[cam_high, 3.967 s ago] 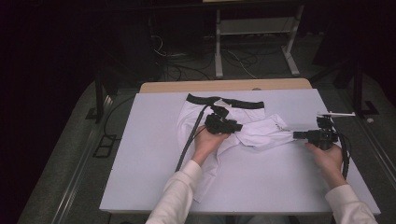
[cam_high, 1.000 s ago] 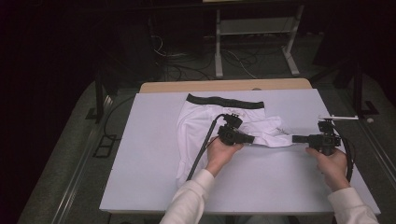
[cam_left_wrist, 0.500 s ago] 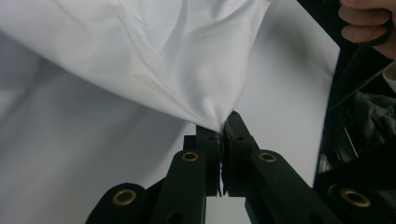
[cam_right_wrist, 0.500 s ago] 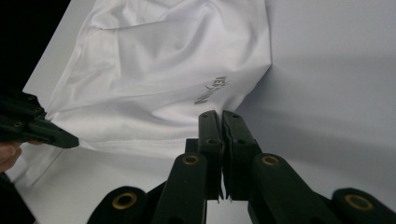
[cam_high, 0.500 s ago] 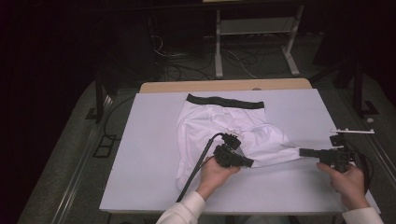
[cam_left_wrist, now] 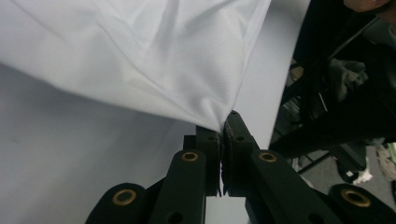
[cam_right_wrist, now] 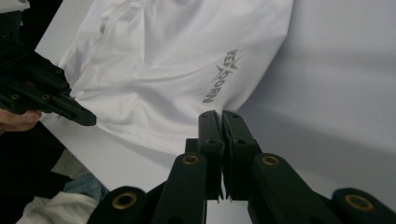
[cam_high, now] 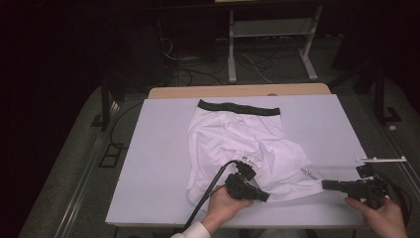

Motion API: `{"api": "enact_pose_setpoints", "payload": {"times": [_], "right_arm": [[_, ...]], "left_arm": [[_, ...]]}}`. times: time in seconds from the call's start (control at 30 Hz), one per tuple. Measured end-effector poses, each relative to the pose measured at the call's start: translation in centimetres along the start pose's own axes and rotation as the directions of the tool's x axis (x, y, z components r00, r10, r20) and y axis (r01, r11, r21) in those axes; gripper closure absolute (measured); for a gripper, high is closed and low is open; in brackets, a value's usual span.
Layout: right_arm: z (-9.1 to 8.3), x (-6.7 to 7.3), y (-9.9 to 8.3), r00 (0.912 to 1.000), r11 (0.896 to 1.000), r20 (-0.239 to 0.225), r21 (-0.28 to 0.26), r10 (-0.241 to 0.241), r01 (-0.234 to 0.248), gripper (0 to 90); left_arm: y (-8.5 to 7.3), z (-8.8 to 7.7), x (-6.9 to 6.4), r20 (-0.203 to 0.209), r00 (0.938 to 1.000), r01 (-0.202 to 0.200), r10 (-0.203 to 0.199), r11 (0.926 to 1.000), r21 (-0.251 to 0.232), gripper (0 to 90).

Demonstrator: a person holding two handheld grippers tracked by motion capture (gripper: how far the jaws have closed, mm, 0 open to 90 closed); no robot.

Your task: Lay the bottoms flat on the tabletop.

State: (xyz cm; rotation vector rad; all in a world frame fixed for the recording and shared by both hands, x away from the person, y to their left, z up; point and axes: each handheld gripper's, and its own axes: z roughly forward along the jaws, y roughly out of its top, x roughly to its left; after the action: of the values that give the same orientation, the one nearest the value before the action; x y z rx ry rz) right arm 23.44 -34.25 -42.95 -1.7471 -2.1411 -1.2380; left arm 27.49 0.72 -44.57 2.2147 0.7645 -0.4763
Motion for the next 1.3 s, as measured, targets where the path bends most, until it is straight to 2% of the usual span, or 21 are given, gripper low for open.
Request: {"api": "enact_pose_setpoints", "payload": {"times": [0.17, 0.43, 0.63, 0.87, 1.0, 1.2, 1.3], "right_arm": [[-0.2, 0.2, -1.1, 1.0, 0.999, -0.008, 0.036, -0.005, 0.006, 85.3], [0.1, 0.7, -2.1, 0.9985, 0.995, -0.053, 0.093, -0.017, 0.022, 85.2], [0.5, 1.0, -2.4, 0.9968, 0.991, -0.077, 0.13, -0.023, 0.033, 85.1], [1.1, 1.1, -2.6, 0.996, 0.984, -0.087, 0.175, -0.019, 0.034, 85.1], [1.1, 1.1, -2.6, 0.9957, 0.982, -0.092, 0.187, -0.012, 0.029, 85.0], [1.4, 1.1, -2.7, 0.9957, 0.977, -0.092, 0.213, -0.005, 0.025, 84.3], [1.5, 1.1, -2.7, 0.9967, 0.974, -0.081, 0.227, -0.007, 0.025, 79.3]], "left_arm": [[-1.0, 0.5, -0.2, 0.008, 0.9999, 0.012, -0.012, 0.9996, 0.024, 86.4], [-1.7, -0.4, -0.2, 0.012, 0.9997, 0.019, -0.019, 0.9985, 0.052, 86.4], [-2.4, -0.4, -0.1, 0.016, 0.9995, 0.026, -0.027, 0.997, 0.074, 86.3], [-2.8, -0.3, 0.2, 0.019, 0.9992, 0.034, -0.036, 0.9965, 0.076, 86.3], [-2.9, -0.5, 0.0, 0.036, 0.9987, 0.034, -0.037, 0.996, 0.083, 86.4], [-3.0, -1.0, -0.2, 0.052, 0.9977, 0.038, -0.044, 0.9933, 0.109, 86.3], [-3.1, -1.2, 0.0, 0.048, 0.9978, 0.04, -0.046, 0.9925, 0.116, 85.5]]}}
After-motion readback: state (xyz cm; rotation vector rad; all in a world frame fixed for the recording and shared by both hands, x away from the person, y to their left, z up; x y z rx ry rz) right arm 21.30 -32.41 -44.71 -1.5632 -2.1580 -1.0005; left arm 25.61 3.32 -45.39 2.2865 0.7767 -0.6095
